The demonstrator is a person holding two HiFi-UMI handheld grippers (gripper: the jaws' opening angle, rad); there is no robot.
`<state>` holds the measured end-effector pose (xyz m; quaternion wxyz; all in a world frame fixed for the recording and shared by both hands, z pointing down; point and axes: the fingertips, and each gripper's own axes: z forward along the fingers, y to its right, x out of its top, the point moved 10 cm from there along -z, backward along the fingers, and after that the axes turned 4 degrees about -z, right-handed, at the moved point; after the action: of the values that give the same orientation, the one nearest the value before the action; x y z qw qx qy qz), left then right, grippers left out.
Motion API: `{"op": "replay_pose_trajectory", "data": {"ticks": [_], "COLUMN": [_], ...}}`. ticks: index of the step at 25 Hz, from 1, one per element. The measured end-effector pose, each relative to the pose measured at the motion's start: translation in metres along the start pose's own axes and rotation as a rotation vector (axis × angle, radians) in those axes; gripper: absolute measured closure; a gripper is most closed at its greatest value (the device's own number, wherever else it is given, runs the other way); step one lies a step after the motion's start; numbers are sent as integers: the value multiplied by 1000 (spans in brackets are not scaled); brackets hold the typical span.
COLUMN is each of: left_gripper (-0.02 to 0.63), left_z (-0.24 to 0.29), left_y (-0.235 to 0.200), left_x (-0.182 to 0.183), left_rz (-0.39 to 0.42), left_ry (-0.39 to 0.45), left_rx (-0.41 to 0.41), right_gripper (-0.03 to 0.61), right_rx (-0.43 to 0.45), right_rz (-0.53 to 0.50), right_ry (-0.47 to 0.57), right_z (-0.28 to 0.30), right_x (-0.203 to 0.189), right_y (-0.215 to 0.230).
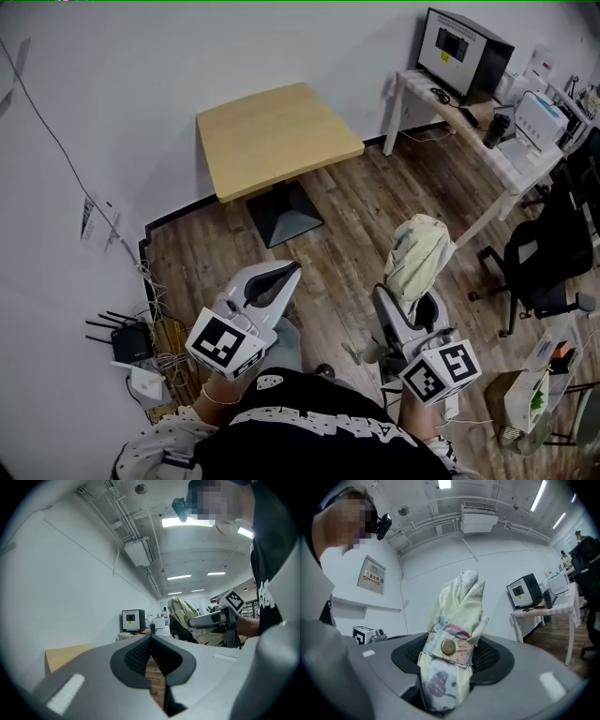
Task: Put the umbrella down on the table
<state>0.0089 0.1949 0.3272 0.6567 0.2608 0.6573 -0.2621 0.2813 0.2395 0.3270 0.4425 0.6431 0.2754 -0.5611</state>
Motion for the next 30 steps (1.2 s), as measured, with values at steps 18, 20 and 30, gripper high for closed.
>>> {"op": "replay_pose_trajectory", "data": {"ticks": [18,20,30], "left_gripper": [612,612,612], "left_z": [31,34,53], "left_y": [-104,-113,-167], "left_x": [-11,-14,-23], "left_rz": [-34,-39,-72], "left_ry": [1,8,-3], "left_rx": [46,38,64], "right_gripper": [293,293,293], "right_rx": [1,-10,-16], "right_rz": [-1,-7,-5], "right_ry": [-48,-50,-76], "right_z": [106,116,177], "right_x": [5,4,4], "right_y": [2,4,16]}}
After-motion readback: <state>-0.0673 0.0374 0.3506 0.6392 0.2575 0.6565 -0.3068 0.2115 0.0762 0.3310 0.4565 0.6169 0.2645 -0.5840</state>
